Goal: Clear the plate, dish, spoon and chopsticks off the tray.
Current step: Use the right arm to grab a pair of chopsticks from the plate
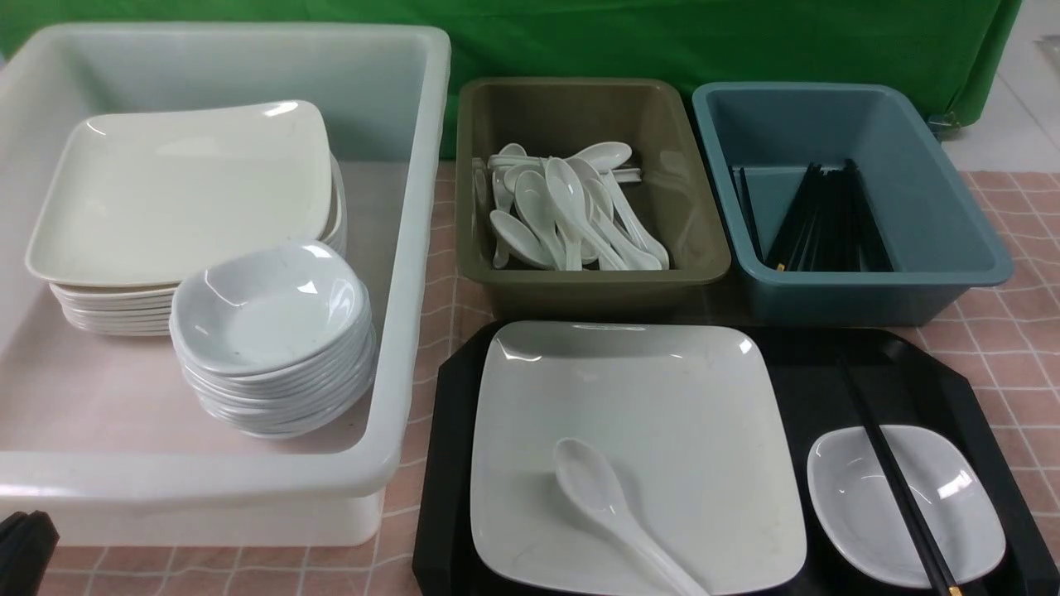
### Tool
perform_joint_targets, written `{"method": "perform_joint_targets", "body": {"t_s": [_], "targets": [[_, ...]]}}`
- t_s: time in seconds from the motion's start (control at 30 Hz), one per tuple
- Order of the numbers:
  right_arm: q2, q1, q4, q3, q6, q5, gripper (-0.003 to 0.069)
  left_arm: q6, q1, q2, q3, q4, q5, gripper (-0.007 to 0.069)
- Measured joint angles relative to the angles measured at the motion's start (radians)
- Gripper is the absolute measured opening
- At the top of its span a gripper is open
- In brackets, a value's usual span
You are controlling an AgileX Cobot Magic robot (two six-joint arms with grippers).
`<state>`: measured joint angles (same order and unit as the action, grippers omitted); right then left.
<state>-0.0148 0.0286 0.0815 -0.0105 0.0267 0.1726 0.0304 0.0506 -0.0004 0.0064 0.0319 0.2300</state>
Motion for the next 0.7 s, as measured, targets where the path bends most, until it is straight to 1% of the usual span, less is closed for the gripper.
{"method": "perform_joint_targets", "body": {"t_s": [0.63, 0.7], "targets": [[0.000, 0.000, 0.000, 0.000, 0.000, 0.000, 0.0242, 0.000, 0.000, 0.000, 0.000, 0.000, 0.000, 0.0022], [0.000, 0.000, 0.000, 0.000, 0.023, 0.000, 0.0242, 0.000, 0.000, 0.000, 0.000, 0.000, 0.000, 0.0022]]}}
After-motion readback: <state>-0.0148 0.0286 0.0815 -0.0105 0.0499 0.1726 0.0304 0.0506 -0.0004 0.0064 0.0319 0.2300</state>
